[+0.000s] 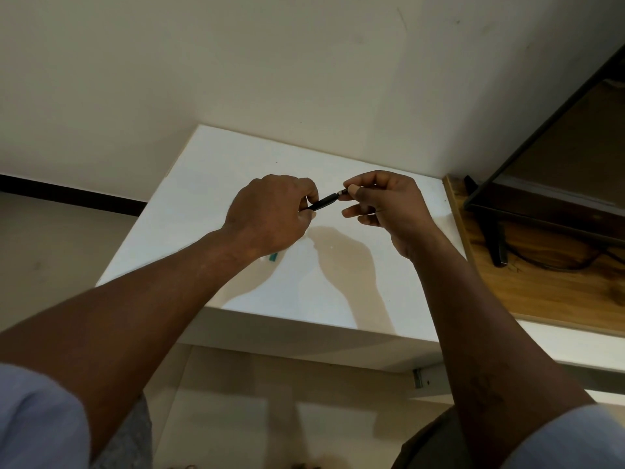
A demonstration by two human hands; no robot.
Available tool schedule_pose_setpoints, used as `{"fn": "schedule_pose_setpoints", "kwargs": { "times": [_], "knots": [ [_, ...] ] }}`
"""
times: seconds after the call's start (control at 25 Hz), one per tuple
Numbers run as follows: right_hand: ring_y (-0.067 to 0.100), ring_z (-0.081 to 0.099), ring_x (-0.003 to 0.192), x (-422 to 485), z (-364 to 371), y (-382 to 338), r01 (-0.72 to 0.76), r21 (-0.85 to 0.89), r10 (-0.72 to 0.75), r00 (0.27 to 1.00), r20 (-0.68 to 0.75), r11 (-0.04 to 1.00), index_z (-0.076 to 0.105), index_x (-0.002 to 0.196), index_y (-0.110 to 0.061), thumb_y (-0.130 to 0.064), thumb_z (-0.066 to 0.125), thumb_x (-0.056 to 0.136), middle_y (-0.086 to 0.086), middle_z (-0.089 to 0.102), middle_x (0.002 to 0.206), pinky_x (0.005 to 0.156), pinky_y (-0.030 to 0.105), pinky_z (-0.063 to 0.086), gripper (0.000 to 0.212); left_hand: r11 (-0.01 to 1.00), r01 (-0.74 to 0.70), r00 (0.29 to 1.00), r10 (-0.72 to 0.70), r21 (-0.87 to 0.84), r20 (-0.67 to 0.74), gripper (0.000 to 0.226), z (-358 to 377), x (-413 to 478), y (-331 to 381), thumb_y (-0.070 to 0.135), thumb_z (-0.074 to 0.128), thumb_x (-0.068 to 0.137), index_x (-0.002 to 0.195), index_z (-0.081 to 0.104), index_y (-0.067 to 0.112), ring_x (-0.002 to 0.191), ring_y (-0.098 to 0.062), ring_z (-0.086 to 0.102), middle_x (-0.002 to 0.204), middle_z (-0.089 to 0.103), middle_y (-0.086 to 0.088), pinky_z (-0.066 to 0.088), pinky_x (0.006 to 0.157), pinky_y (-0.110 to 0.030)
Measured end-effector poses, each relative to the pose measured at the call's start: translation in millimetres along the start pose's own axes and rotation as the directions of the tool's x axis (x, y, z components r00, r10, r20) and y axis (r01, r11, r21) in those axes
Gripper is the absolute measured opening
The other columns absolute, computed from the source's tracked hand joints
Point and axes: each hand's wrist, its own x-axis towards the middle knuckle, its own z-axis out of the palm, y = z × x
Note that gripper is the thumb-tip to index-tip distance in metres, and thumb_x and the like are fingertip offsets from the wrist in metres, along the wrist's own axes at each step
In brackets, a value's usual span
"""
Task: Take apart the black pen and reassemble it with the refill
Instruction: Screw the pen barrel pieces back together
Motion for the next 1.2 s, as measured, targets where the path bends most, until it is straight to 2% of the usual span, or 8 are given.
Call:
{"fn": "schedule_pose_setpoints", "kwargs": {
  "times": [0.24, 0.48, 0.76, 1.0, 1.2],
  "knots": [
    [0.019, 0.080, 0.079, 0.5, 1.2, 1.8, 0.020, -0.047, -0.019, 1.000, 0.024, 0.999, 0.077, 0.105, -0.014, -0.014, 0.070, 0.098, 0.000, 0.084, 0.093, 0.071, 0.028, 0.055, 0.010, 1.000, -0.002, 1.000, 0.002, 0.007, -0.004, 0.019, 0.5, 0.2, 0.9, 0.036, 0.066, 0.093, 0.112, 0.069, 0.035, 0.077, -0.014, 0.056, 0.097, 0.074, 0.013, 0.039, 0.065, -0.028],
    [0.017, 0.079, 0.077, 1.7, 1.5, 3.3, 0.051, -0.102, -0.049, 0.998, 0.031, 0.993, 0.077, 0.103, -0.014, -0.015, 0.071, 0.098, 0.000, 0.083, 0.092, 0.068, 0.025, 0.055, 0.009, 1.000, 0.004, 1.000, -0.004, 0.015, 0.011, 0.019, 0.6, 0.3, 1.4, 0.037, 0.066, 0.093, 0.111, 0.069, 0.035, 0.084, -0.017, 0.064, 0.097, 0.074, 0.013, 0.041, 0.067, -0.029],
    [0.017, 0.078, 0.078, 2.1, 2.0, 4.6, 0.039, -0.103, -0.035, 0.999, 0.038, 0.994, 0.077, 0.103, -0.012, -0.015, 0.071, 0.099, 0.004, 0.082, 0.096, 0.070, 0.028, 0.055, 0.008, 1.000, 0.006, 1.000, -0.006, 0.020, 0.019, 0.019, 1.2, 0.3, 1.1, 0.036, 0.065, 0.092, 0.111, 0.069, 0.035, 0.086, -0.018, 0.064, 0.097, 0.074, 0.013, 0.043, 0.068, -0.029],
    [0.016, 0.079, 0.078, 2.8, 2.8, 5.6, 0.031, -0.110, -0.028, 0.999, 0.035, 0.993, 0.078, 0.098, -0.013, -0.016, 0.072, 0.098, 0.007, 0.082, 0.100, 0.070, 0.028, 0.055, 0.006, 1.000, 0.000, 1.000, 0.000, 0.017, 0.008, 0.018, 2.4, 0.5, -1.1, 0.034, 0.066, 0.092, 0.109, 0.070, 0.035, 0.079, -0.014, 0.057, 0.096, 0.074, 0.013, 0.038, 0.067, -0.028],
    [0.017, 0.080, 0.080, 3.0, 3.6, 7.2, 0.016, -0.141, -0.011, 0.999, 0.042, 0.990, 0.077, 0.094, -0.012, -0.018, 0.074, 0.097, 0.009, 0.081, 0.099, 0.071, 0.030, 0.056, 0.007, 1.000, -0.013, 1.000, 0.013, 0.026, 0.014, 0.017, 5.0, 0.6, -1.0, 0.034, 0.066, 0.091, 0.107, 0.070, 0.035, 0.082, -0.017, 0.061, 0.096, 0.073, 0.013, 0.041, 0.067, -0.029]
  ]
}}
